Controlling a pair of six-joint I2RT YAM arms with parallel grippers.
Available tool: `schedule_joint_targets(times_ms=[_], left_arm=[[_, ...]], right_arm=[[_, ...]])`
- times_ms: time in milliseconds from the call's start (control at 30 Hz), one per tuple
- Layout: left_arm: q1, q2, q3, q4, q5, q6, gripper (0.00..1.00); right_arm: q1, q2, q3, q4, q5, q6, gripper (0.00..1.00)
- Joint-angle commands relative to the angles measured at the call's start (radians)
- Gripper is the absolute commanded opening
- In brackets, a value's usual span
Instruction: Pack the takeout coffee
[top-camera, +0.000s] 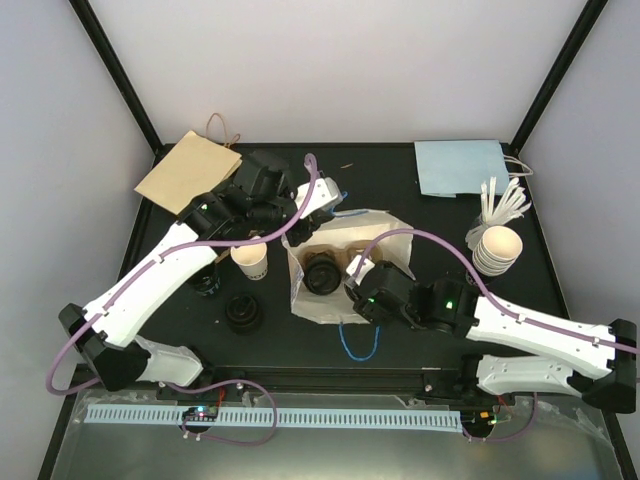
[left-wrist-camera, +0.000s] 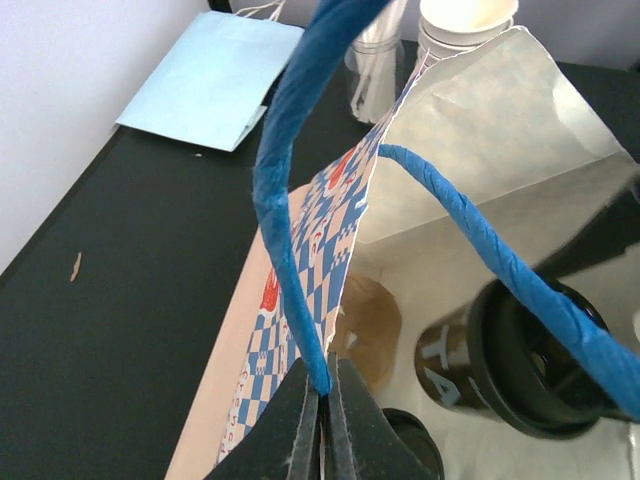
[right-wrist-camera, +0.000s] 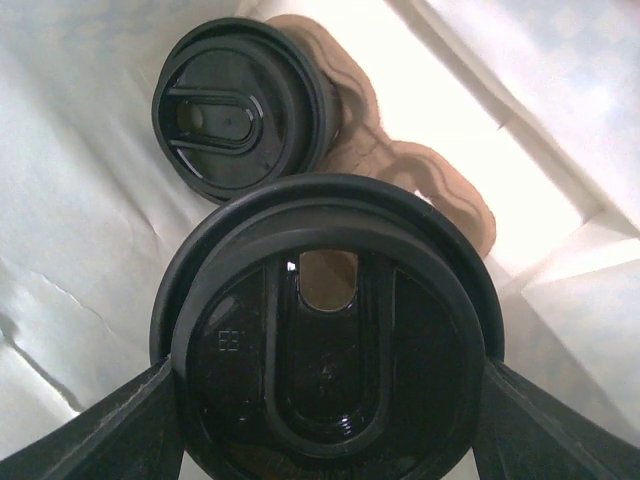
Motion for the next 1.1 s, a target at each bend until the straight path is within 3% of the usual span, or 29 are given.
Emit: schedule_joint_targets(times_ms=[0,433,1067], left_arm=[[-0.029,-0.064,-0.027,0.025,0.003,0.038,0.02],[-0.048,-0.177,-0.119,0.039,-0.046,0.056,0.02],[-0.071,-0.22,-0.17,0.132,-0.045,-0.076,0.01]], right_arm=[[0.006,-0.032,0.025,0.028,0.063,-0.059,0.68],[0.006,0.094,0.075,-0.023,0.134,-0.305,0.7],[0.027,0.14,-0.03,0.162,0.178,-0.182,0.66]])
